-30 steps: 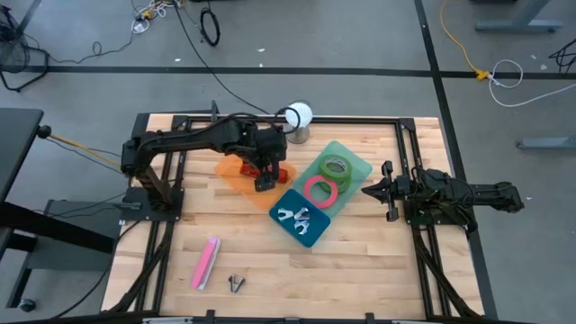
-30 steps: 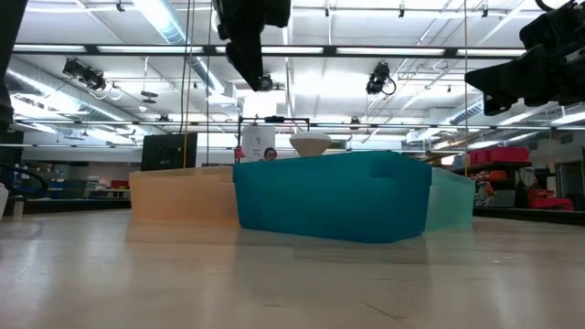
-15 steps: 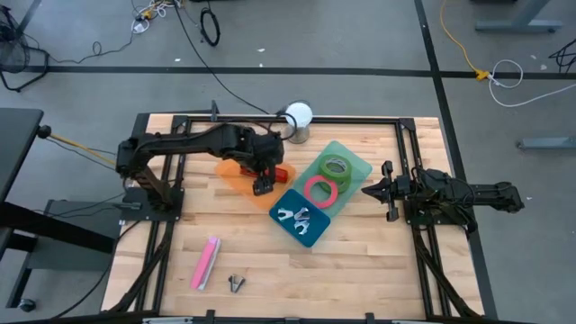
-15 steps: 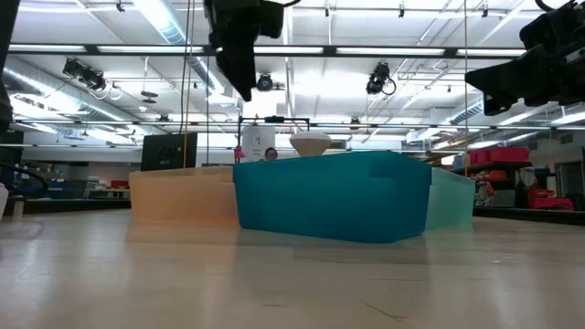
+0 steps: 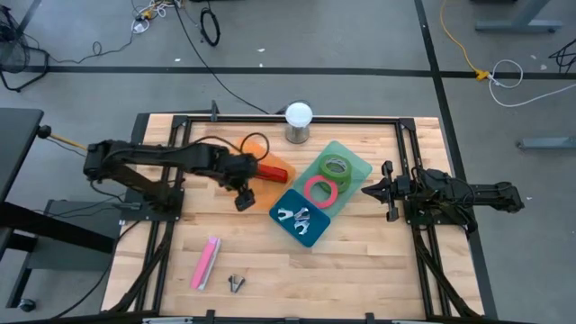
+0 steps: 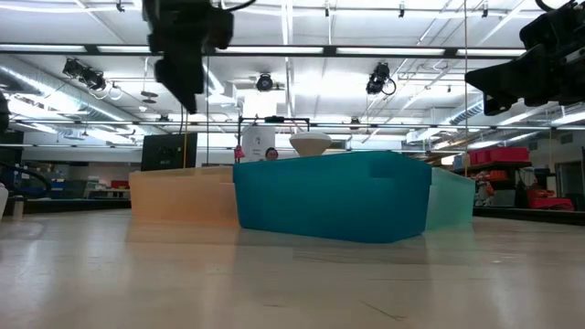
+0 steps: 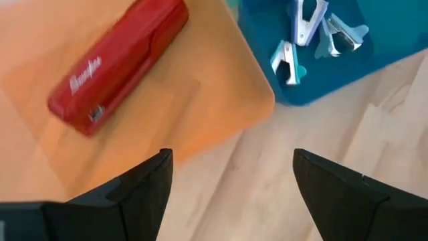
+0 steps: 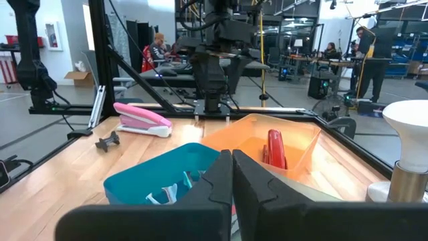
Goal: Pick and place Stapler, Stapler remover, tape
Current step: Put the pink stapler into the orange bin
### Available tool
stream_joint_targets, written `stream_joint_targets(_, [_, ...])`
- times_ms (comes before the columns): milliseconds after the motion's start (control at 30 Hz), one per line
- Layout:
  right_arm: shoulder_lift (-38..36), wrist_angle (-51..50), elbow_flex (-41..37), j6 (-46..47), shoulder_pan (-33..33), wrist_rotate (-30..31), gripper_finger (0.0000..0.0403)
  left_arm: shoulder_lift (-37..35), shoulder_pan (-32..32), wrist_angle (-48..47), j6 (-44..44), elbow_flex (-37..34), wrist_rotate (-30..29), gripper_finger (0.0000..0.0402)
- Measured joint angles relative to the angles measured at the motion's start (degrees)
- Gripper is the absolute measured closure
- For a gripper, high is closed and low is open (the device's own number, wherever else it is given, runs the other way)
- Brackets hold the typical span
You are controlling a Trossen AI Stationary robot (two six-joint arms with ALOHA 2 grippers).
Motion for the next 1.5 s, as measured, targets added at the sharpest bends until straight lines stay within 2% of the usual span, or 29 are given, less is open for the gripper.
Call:
stream_joint_targets(333, [0.0, 0.0, 0.0, 0.0, 0.0, 0.0, 0.0392, -6.6, -7.2, -6.1, -11.1, -5.3, -1.6, 0.0093])
stream_joint_targets(567, [0.0, 0.0, 0.0, 0.0, 0.0, 0.0, 0.0392, -6.5, -12.0, -7.0, -14.3, -7.1, 1.5, 0.0093])
stream_joint_targets(833, [0.0, 0.0, 0.0, 0.0, 0.0, 0.0, 0.0392, -6.5, -16.1, -9.3, -26.1, -7.2, 4.9, 0.0093])
stream_joint_targets(1100, [0.0, 0.0, 0.0, 0.0, 0.0, 0.0, 0.0392, -6.5, -19.9, -9.9, -31.2, -7.2, 5.0, 0.0093])
stream_joint_targets(1500, [0.0, 0.0, 0.0, 0.0, 0.0, 0.0, 0.0392, -5.6, -30.1, -9.8, -40.4, -7.2, 4.7, 0.0093])
